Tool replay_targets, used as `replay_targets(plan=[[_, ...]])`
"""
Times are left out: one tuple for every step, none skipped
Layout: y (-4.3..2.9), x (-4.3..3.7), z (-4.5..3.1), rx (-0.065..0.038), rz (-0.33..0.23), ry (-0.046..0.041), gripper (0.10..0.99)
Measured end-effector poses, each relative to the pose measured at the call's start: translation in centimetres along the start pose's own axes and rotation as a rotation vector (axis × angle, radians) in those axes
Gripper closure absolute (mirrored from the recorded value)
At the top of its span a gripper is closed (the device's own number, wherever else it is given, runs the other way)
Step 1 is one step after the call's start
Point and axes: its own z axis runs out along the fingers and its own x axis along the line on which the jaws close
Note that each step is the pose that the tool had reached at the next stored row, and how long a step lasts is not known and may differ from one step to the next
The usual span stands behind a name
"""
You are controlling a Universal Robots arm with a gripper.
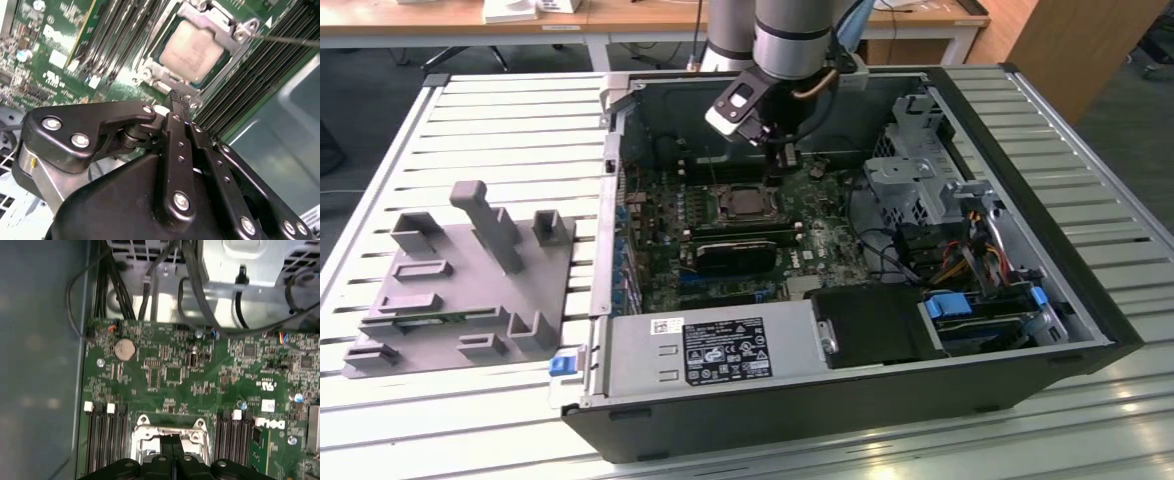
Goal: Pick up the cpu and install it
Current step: 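Close the cpu cover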
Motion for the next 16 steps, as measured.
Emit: replay_targets(plan=[[-0.17, 0.01, 0.08, 0.0, 0.0, 0.0001, 0.98], [-0.29, 0.01, 0.12, 0.0, 0.0, 0.0001, 0.98], [-0.37, 0.02, 0.14, 0.0, 0.0, -0.0001, 0.98], [-0.42, 0.02, 0.15, 0.0, 0.0, -0.0003, 0.98], [-0.48, 0.02, 0.18, 0.0, 0.0, -0.0001, 0.98], [-0.53, 0.03, 0.21, 0.0, 0.0, 0.0001, 0.98], [-0.55, 0.03, 0.23, 0.0, 0.0, 0.0, 0.98], [-0.55, 0.03, 0.24, 0.0, 0.0, 0.0, 0.98], [-0.58, 0.03, 0.25, 0.0, 0.0, -0.0002, 0.98], [-0.59, 0.03, 0.26, 0.0, 0.0, -0.0001, 0.98], [-0.6, 0.03, 0.27, 0.0, 0.0, 0.0, 0.98], [-0.61, 0.03, 0.29, 0.0, 0.0, 0.0001, 0.98], [-0.63, 0.03, 0.31, 0.0, 0.0, 0.0001, 0.98], [-0.65, 0.03, 0.33, 0.0, 0.0, 0.0002, 0.98], [-0.69, 0.03, 0.36, 0.0, 0.0, 0.0002, 0.98], [-0.75, 0.02, 0.38, 0.0, 0.0, 0.0, 0.98]])
